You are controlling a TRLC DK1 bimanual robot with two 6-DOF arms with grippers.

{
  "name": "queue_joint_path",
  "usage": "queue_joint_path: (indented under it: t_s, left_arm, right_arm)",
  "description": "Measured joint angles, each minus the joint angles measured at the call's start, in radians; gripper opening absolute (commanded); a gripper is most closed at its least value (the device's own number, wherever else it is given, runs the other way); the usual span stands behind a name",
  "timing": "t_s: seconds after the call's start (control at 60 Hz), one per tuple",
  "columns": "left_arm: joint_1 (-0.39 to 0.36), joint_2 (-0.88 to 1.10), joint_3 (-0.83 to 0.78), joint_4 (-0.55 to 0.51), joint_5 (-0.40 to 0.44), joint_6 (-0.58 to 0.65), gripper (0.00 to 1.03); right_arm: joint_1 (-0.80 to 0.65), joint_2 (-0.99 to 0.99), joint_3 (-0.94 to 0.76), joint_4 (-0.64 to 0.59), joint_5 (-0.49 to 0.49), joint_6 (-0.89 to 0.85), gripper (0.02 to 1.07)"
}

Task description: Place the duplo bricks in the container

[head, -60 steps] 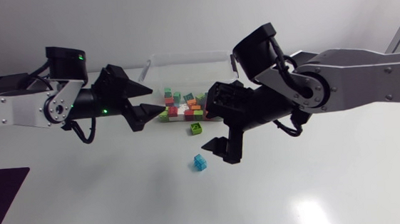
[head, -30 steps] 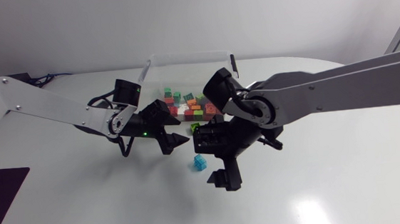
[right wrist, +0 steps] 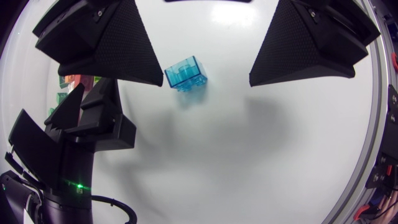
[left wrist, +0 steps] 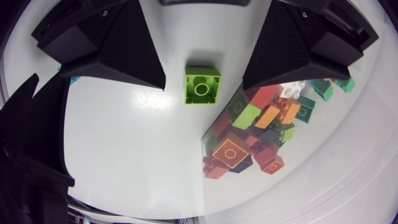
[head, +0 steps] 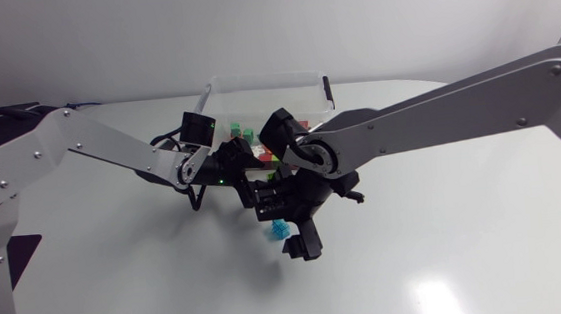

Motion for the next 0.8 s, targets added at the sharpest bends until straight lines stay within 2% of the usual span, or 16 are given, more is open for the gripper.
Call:
queue_joint_path:
  t_s: [0.183,0.317,0.4,0.483,0.567,0.617,0.65,0.8]
  left_arm:
    - [-0.006,0.052,0.042,0.010,0.000,0.000,0.86]
    - [-0.008,0.076,0.055,0.010,0.000,0.000,0.86]
    - [-0.008,0.083,0.058,0.010,0.000,0.000,0.75]
    - [-0.008,0.085,0.058,0.010,0.000,0.000,0.68]
    - [-0.008,0.085,0.058,0.011,0.000,0.000,0.60]
    - [-0.008,0.085,0.059,0.010,0.000,0.000,0.59]
    - [-0.008,0.085,0.059,0.011,0.000,0.000,0.59]
    - [-0.012,0.095,0.060,0.023,0.005,0.000,0.43]
  right_arm:
    - [-0.024,0.057,0.047,-0.003,0.000,-0.033,0.97]
    - [-0.037,0.085,0.058,-0.011,-0.001,-0.052,0.84]
    - [-0.041,0.091,0.060,-0.024,-0.005,-0.055,0.64]
    - [-0.040,0.091,0.060,-0.032,-0.019,-0.055,0.48]
    - [-0.039,0.091,0.059,-0.032,-0.027,-0.055,0.37]
    - [-0.039,0.091,0.059,-0.028,-0.035,-0.055,0.30]
    - [-0.039,0.091,0.056,-0.024,-0.039,-0.055,0.26]
    - [-0.038,0.078,0.036,-0.002,-0.046,-0.054,0.21]
